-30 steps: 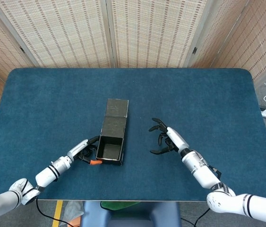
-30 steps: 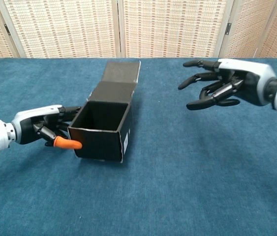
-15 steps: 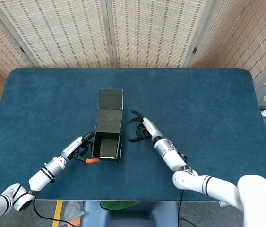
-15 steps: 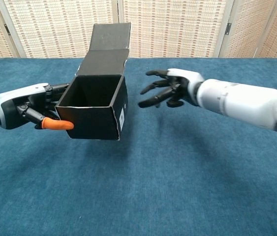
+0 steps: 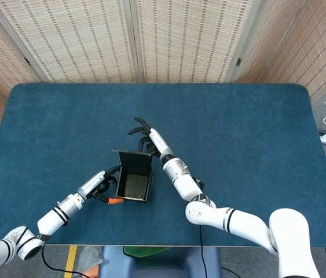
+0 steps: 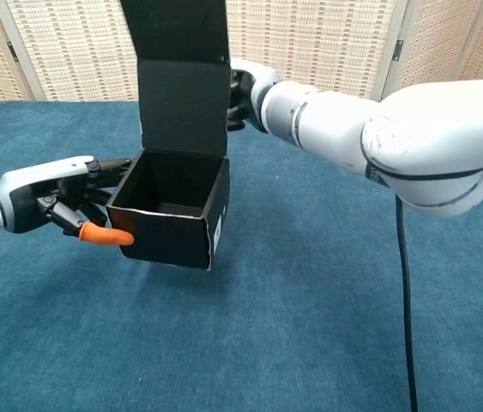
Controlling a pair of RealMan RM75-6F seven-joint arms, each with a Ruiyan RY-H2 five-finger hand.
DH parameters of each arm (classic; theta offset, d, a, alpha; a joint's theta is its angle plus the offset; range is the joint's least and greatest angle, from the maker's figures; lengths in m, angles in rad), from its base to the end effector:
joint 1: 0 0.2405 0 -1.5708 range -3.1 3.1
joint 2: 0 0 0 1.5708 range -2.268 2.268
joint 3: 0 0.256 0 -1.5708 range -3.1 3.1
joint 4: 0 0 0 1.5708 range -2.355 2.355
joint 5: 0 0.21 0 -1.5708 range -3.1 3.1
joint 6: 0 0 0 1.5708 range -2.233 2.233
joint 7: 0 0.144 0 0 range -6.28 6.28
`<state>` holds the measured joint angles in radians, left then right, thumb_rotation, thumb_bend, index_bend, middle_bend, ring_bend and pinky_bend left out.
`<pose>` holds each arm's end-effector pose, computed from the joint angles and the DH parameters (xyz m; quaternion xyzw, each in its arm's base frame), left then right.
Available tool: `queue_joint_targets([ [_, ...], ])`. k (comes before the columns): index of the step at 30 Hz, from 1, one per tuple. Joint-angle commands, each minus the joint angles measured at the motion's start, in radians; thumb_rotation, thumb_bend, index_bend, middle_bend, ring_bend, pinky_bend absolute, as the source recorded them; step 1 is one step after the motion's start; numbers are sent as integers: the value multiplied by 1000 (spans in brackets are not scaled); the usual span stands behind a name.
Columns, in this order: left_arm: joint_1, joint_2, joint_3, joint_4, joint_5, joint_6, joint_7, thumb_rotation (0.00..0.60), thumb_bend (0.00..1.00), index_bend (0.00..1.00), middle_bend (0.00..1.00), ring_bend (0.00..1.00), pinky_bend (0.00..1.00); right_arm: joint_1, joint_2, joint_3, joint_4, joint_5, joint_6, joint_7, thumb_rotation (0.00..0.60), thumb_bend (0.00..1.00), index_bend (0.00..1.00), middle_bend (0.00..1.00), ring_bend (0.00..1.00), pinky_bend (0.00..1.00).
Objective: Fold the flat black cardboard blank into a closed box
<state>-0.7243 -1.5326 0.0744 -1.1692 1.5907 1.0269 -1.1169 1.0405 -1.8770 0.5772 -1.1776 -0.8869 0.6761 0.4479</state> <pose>-0.2124 0.3259 -0.0166 -0.5833 -0.6547 -0.4656 0.1198 0.0014 -0.4109 -0.0739 0.4554 -0.7027 0.5351 0.1116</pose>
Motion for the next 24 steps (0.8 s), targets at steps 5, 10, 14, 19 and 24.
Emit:
queue_joint_targets([
  [5,4,-20,-10,19,-32,-37,26,600,241,529,519,597,913,-51,87,-35,-156,-48,-4,-11,600,0,88,315,648,1000],
  [10,9,-59,-21,50,-89,-109,106,600,240,520,515,597,913,-72,168,-158,-292,-80,-21,-148,600,0,106,355,666,1000],
  [14,16,-81,-32,65,-125,-146,191,600,241,515,509,598,913,-59,183,-220,-334,-67,8,-270,600,0,136,375,684,1000],
  [19,31,-93,-54,62,-158,-156,235,600,241,488,478,601,912,-56,177,-261,-355,-65,72,-373,600,0,150,375,687,1000],
  [24,44,-95,-80,40,-196,-172,283,600,240,419,437,616,914,-62,172,-290,-359,-106,114,-429,600,0,152,374,687,1000],
])
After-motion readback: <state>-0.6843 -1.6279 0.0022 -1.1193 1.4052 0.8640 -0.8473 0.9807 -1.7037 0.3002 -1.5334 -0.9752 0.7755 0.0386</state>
